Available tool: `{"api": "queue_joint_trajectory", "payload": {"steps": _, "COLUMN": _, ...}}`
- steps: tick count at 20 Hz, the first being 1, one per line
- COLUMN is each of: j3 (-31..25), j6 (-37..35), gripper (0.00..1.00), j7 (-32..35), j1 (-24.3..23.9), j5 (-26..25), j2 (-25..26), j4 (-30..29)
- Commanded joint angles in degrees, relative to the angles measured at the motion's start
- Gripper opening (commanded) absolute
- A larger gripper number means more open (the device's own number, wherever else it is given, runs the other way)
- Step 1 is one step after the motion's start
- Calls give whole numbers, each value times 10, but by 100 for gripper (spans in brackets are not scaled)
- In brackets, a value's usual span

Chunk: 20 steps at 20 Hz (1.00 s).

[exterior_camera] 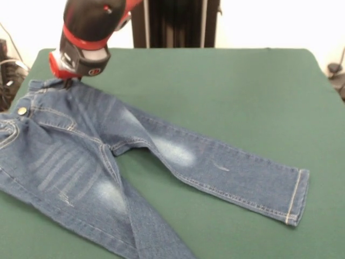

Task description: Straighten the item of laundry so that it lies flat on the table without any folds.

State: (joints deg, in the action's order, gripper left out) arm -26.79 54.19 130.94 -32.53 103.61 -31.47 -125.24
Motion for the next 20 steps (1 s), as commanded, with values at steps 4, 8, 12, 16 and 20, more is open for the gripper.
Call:
{"api": "queue_joint_trajectory", "payload": {"steps": 4, "j3": -44, "j6": -77, "gripper": 0, "j7": -19, "j1": 37, "j5": 123, "j2": -36, "j4": -116}}
{"api": "queue_joint_trajectory", "payload": {"steps": 8, "j3": -29, "j6": -109, "gripper": 0, "j7": -5, "j1": 45, "j5": 117, "j2": -61, "j4": -141}}
{"api": "queue_joint_trajectory", "payload": {"steps": 12, "j3": -17, "j6": -118, "gripper": 0, "j7": 10, "j1": 51, "j5": 99, "j2": -50, "j4": -137}}
{"api": "queue_joint_trajectory", "payload": {"steps": 16, "j3": -9, "j6": -118, "gripper": 0, "j7": 22, "j1": 55, "j5": 82, "j2": -30, "j4": -122}}
{"api": "queue_joint_trajectory", "payload": {"steps": 20, "j3": -16, "j6": -102, "gripper": 0, "j7": 1, "j1": 53, "j5": 88, "j2": -18, "j4": -99}}
